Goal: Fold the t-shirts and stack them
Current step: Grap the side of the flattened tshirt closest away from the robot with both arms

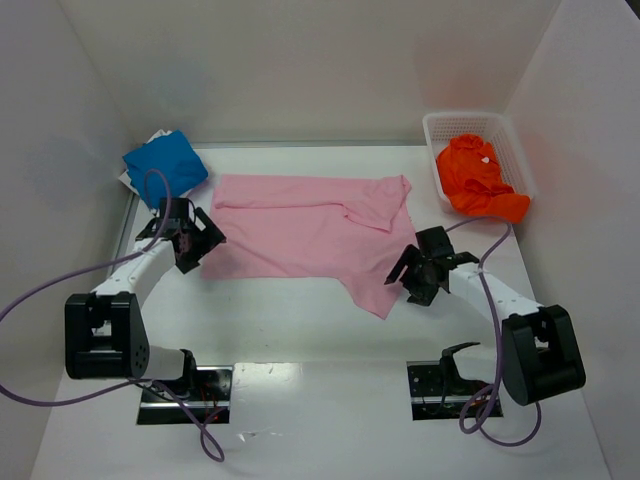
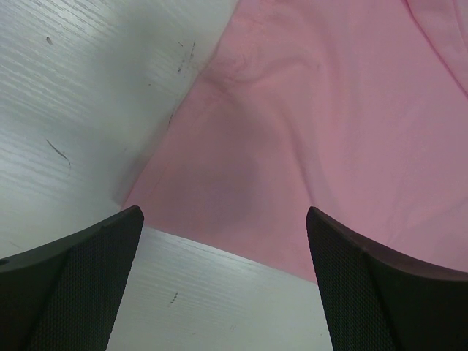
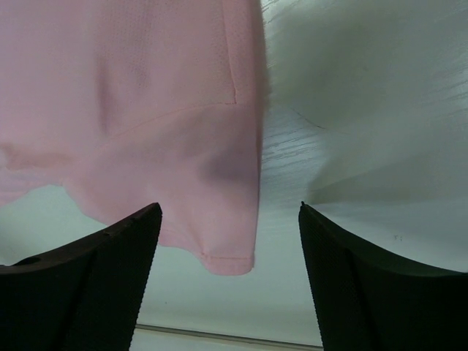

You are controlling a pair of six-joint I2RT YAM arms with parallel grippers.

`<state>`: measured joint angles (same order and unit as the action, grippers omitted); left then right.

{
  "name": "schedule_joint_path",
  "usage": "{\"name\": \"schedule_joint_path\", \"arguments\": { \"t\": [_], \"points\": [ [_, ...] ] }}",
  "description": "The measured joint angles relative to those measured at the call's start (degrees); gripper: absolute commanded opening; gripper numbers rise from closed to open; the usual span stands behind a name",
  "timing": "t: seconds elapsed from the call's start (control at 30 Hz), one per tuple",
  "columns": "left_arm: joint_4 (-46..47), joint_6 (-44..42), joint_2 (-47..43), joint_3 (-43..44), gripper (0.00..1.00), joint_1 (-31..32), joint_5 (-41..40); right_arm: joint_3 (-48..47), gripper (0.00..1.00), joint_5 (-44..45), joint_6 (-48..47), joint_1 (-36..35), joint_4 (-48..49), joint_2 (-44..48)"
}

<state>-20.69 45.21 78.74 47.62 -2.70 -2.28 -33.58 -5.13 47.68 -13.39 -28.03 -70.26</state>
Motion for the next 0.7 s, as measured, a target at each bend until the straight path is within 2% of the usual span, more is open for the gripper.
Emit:
{"name": "schedule_joint_path", "arguments": {
  "t": [0.43, 0.47, 0.53, 0.57, 0.7],
  "points": [
    [-1.3, 0.2, -2.8, 0.0, 1.00, 0.0, -0.5, -2.5, 0.52, 1.5, -1.9, -2.3, 2.1, -7.0],
    [-1.4, 0.2, -3.3, 0.0, 1.00, 0.0, -0.6, -3.0, 0.47, 1.5, -2.1, -2.7, 2.3, -7.8],
    [-1.4, 0.3, -4.0, 0.0, 1.00, 0.0, -0.7, -3.6, 0.42, 1.7, -2.4, -3.1, 2.7, -8.9],
    [-1.4, 0.3, -4.2, 0.0, 1.00, 0.0, -0.8, -3.8, 0.36, 1.8, -2.4, -3.1, 2.8, -9.2],
    [-1.5, 0.6, -4.4, 0.0, 1.00, 0.0, -0.9, -3.9, 0.20, 2.7, -2.7, -3.3, 3.0, -9.8]
  ]
}}
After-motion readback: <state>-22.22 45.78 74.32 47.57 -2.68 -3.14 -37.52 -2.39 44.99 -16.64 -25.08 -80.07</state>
